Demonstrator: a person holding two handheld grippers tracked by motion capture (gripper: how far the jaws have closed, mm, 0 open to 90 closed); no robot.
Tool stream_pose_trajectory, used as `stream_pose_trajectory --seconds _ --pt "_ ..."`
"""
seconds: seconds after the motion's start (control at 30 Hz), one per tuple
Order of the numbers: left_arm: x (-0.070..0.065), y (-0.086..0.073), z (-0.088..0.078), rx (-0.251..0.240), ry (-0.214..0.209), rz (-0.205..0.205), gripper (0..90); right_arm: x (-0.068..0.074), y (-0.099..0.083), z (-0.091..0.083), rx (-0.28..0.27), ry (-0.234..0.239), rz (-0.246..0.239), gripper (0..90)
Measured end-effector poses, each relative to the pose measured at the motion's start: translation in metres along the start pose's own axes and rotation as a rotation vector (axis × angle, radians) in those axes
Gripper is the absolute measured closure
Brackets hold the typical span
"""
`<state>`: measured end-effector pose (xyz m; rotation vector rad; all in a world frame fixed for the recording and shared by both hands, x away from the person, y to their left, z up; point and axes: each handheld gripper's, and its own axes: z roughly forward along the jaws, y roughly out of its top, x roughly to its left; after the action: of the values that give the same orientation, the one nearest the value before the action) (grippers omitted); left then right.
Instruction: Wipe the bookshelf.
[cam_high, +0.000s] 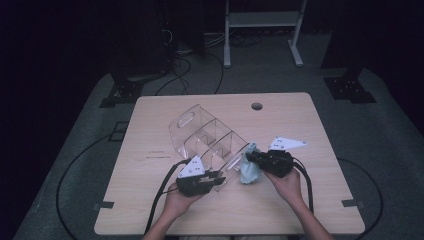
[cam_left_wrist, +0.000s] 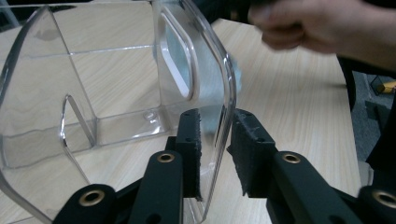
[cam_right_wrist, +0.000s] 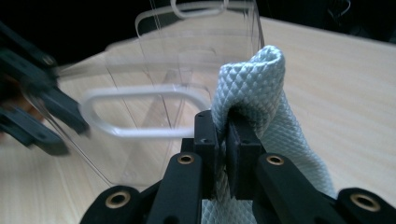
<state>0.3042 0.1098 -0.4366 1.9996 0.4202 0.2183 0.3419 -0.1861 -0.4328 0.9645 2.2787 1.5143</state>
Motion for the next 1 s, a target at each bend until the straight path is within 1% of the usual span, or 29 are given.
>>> stream_pose_trajectory --seconds 0.07,0.1,0.13,0.2,0.23,0.3,0.43,0.53,0.57,0.6,0.63,0.73,0.77,0.83,0.87,0.9,0.93,0.97,1.0 --pt "-0.001 0.001 0.002 0.000 0.011 0.006 71.7 -0.003 -0.013 0.009 0.030 -0.018 0.003 83.7" --pt "-0.001 0.001 0.002 0.002 0.014 0.008 72.1 -0.005 -0.021 0.014 0.045 -0.019 0.013 83.7" --pt "-0.001 0.001 0.002 0.002 0.014 0.008 72.6 -0.005 -0.021 0.014 0.045 -0.019 0.013 83.7" --pt "0.000 0.002 0.003 0.006 0.017 0.007 73.5 -0.009 -0.031 0.022 0.086 -0.007 0.041 83.7" --pt "0.000 0.002 0.003 0.007 0.018 0.008 74.0 -0.010 -0.032 0.022 0.091 -0.004 0.045 83.7" --pt "0.000 0.002 0.003 0.007 0.023 0.011 76.6 -0.007 -0.020 0.012 0.047 0.002 0.033 83.7" --pt "-0.001 0.002 0.003 0.006 0.027 0.010 77.3 -0.002 0.004 -0.009 -0.047 0.002 0.001 83.7" --pt "-0.003 0.002 0.003 0.008 0.022 0.011 77.4 -0.002 0.008 -0.013 -0.060 -0.006 -0.009 83.7" --pt "-0.005 0.003 0.004 0.012 0.025 0.015 77.3 -0.003 0.002 -0.008 -0.039 -0.005 -0.004 83.7" --pt "-0.005 0.003 0.004 0.012 0.025 0.015 77.3 -0.003 0.002 -0.008 -0.039 -0.005 -0.004 83.7" --pt "-0.006 0.003 0.004 0.012 0.024 0.013 77.1 -0.005 -0.011 0.000 -0.002 -0.007 0.007 83.7" --pt "-0.007 0.003 0.005 0.008 0.012 0.003 76.6 -0.009 -0.031 0.014 0.073 0.002 0.035 83.7" --pt "-0.008 0.002 0.006 0.000 0.008 -0.004 76.3 -0.009 -0.034 0.017 0.097 0.008 0.041 83.6" --pt "-0.008 0.002 0.007 -0.001 0.003 -0.006 76.2 -0.009 -0.032 0.016 0.098 0.007 0.038 83.6" --pt "-0.008 0.002 0.007 -0.002 0.000 -0.008 75.5 -0.006 -0.022 0.007 0.067 0.006 0.017 83.6" --pt "-0.007 0.002 0.007 -0.003 -0.004 -0.010 75.1 -0.005 -0.017 0.003 0.044 0.008 0.015 83.6" --pt "-0.007 0.002 0.007 -0.009 -0.022 -0.027 73.6 -0.004 -0.012 -0.002 0.018 0.009 0.014 83.6" --pt "-0.007 0.002 0.007 -0.009 -0.022 -0.027 71.5 -0.004 -0.012 -0.002 0.018 0.009 0.014 83.6" --pt "-0.007 0.003 0.006 -0.015 -0.033 -0.038 71.5 -0.004 -0.008 -0.006 -0.003 0.009 0.011 83.5"
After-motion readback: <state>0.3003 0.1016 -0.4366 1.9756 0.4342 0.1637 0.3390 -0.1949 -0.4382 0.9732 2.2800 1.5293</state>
